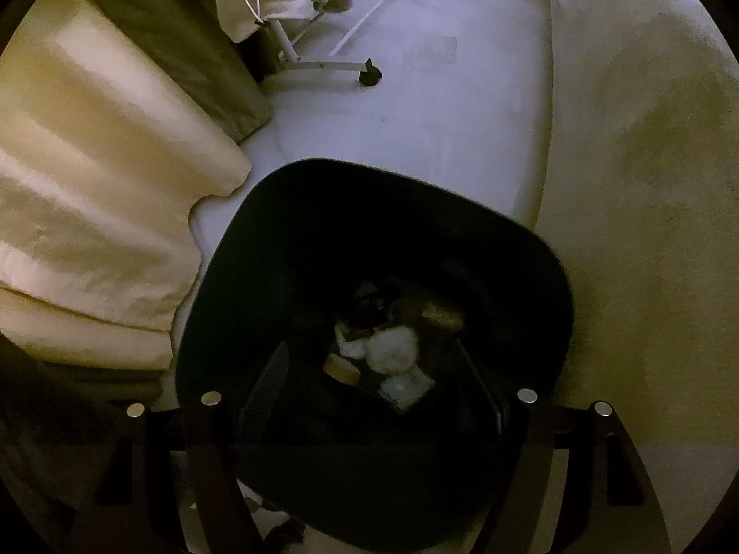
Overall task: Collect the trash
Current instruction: 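Open left tool to drop Face pack while right tool releases tissue ball into bin, then move both tools back from the bin toward the bed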
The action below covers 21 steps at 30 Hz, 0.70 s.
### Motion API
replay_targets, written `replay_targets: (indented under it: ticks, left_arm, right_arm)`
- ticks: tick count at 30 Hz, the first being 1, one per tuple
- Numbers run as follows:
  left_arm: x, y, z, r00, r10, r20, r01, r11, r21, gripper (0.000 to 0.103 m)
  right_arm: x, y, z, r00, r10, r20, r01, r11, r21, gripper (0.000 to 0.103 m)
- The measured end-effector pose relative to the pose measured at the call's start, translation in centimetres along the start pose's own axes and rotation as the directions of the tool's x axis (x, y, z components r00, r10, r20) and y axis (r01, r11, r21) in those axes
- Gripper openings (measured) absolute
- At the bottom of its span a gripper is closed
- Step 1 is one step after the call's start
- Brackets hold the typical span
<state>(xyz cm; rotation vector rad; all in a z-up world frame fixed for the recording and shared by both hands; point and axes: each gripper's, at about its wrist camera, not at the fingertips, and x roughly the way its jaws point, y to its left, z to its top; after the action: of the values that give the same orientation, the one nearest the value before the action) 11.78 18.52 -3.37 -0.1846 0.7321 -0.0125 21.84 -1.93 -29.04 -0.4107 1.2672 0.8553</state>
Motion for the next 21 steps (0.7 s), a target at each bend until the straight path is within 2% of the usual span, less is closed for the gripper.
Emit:
replay_targets:
  ticks: [6,9,13,21]
  left_arm:
    - [-1.7,-1.6,2.2,0.995,-0.017,0.095,0.014,0.999,0.035,0.065]
    - [-2.1,-2.3,2.8,0.991,-0.007,0.136,-0.001,0.998,0.057,0.066]
    - [-1.9,-3.3,3.5,0.987,-0.013,0.157,0.002,0.997,0.074,0.066]
    - [-1.0,-5.3,5.0,0.984,-0.045,0.170,0.031,0.996,0.082,0.069]
  right_arm:
    - [-3.8,0.2,0.9,0.995,0.012,0.095,-0.012,1.000,-0.007,0.076]
    - [-6.4,0.3,1.2,0.989,-0.007,0.151,0.011,1.000,-0.027,0.079]
    - [-9.8,-0.3,1.3,0.976,-0.025,0.217,0.036,0.998,-0.045,0.080]
    - [-15.7,-3.4,0.3,0.934,-0.131,0.332,0.156,0.987,-0.049,0.083]
